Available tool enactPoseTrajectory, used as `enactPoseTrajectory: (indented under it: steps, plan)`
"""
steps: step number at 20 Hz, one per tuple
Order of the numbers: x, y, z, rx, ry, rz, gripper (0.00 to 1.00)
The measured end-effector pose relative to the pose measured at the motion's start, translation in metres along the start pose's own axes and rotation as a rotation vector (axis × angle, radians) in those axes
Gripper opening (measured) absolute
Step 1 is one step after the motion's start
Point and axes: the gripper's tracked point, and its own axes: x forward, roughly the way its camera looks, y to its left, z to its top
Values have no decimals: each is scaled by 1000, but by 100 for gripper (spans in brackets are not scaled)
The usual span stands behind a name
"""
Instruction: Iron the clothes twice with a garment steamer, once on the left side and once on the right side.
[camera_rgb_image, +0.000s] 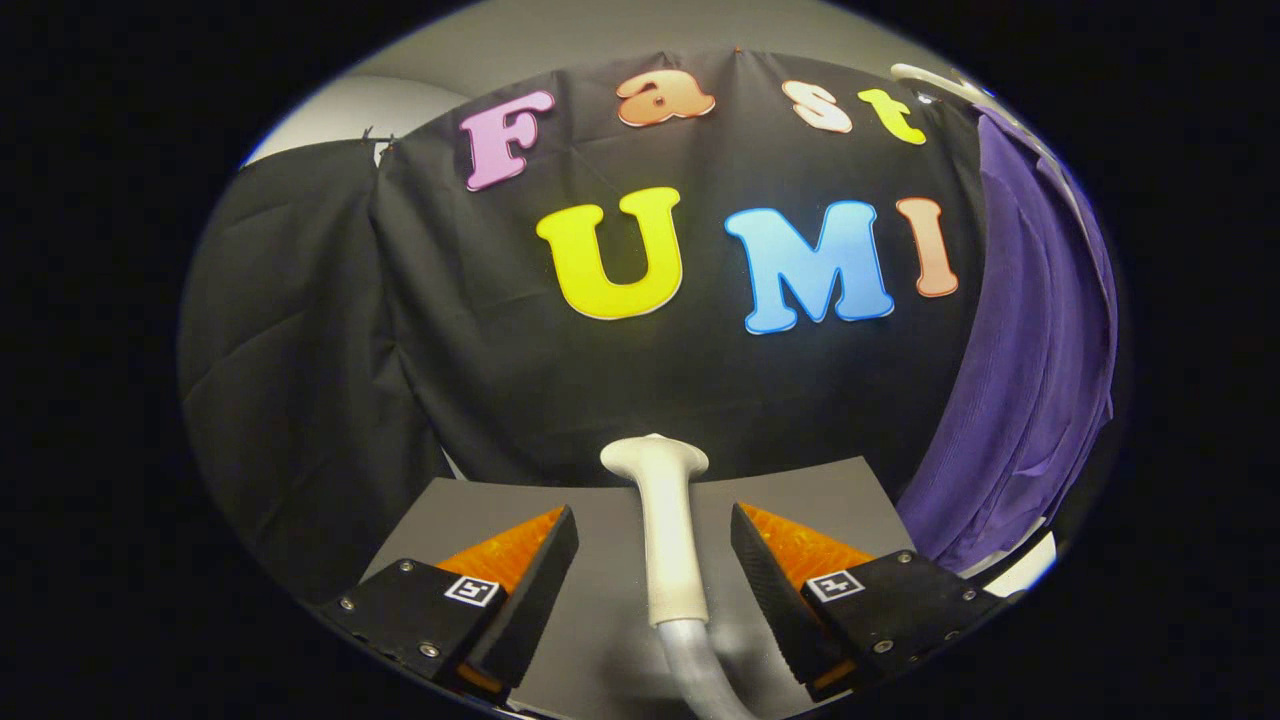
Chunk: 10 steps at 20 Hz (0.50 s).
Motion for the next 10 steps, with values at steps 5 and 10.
enactPoseTrajectory:
  steps: [5, 10]
  plan:
    - [53, -3, -16, 141, 155, -33, 94]
    - [82, -1, -34, 220, 293, -26, 92]
